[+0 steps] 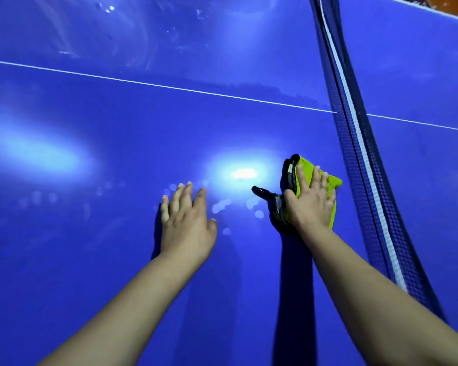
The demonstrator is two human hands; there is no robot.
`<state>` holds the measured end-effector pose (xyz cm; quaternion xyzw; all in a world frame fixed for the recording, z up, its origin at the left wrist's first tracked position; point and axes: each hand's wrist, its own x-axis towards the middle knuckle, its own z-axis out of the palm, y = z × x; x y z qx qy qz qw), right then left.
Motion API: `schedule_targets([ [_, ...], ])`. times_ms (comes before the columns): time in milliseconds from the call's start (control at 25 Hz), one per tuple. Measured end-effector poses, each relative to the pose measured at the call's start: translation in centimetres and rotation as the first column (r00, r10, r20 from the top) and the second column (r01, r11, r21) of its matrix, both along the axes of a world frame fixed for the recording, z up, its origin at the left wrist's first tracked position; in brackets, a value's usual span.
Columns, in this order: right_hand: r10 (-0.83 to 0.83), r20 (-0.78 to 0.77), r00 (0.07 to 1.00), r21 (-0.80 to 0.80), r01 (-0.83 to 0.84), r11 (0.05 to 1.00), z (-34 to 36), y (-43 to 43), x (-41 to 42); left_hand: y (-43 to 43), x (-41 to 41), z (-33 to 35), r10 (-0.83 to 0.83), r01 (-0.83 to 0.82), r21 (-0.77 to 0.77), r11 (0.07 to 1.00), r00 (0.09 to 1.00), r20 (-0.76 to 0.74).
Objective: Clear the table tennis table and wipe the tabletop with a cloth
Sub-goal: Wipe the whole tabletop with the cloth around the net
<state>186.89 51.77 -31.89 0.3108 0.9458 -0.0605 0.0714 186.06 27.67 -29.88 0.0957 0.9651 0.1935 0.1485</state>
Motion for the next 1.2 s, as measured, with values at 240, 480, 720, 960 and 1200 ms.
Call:
schedule_targets([
  [240, 0.201, -0.01, 0.98, -0.03, -0.201, 0.979, -0.2, -17.5, -4.9, -13.9, -0.5, -0.1, 0.12, -0.119, 0.031, 0.992, 0.993, -0.009],
  [480, 0.441, -0.027, 0.897, -0.022, -0.441, 0.897, -1.0, -33.7, -9.8, -26.6, -0.9, -0.6, 0.267, -0.267, 0.013, 0.964, 0.963, -0.021],
  [720, 0.691, -0.018, 0.723, -0.029, -0.691, 0.723, -1.4, -44.0, -8.3, -33.0, 0.6, -1.0, 0.369, -0.37, -0.006, 0.929, 0.928, -0.054],
  [960, 0.843, -0.047, 0.535, -0.12, -0.841, 0.527, -1.1, -42.8, -1.0, -30.8, 3.2, 0.3, 0.449, -0.448, 0.04, 0.893, 0.889, -0.086],
  [1200, 0.759, -0.038, 0.65, -0.121, -0.757, 0.642, -1.0, -31.6, 3.0, -20.9, 5.8, 1.2, 0.292, -0.294, -0.028, 0.955, 0.955, -0.054],
])
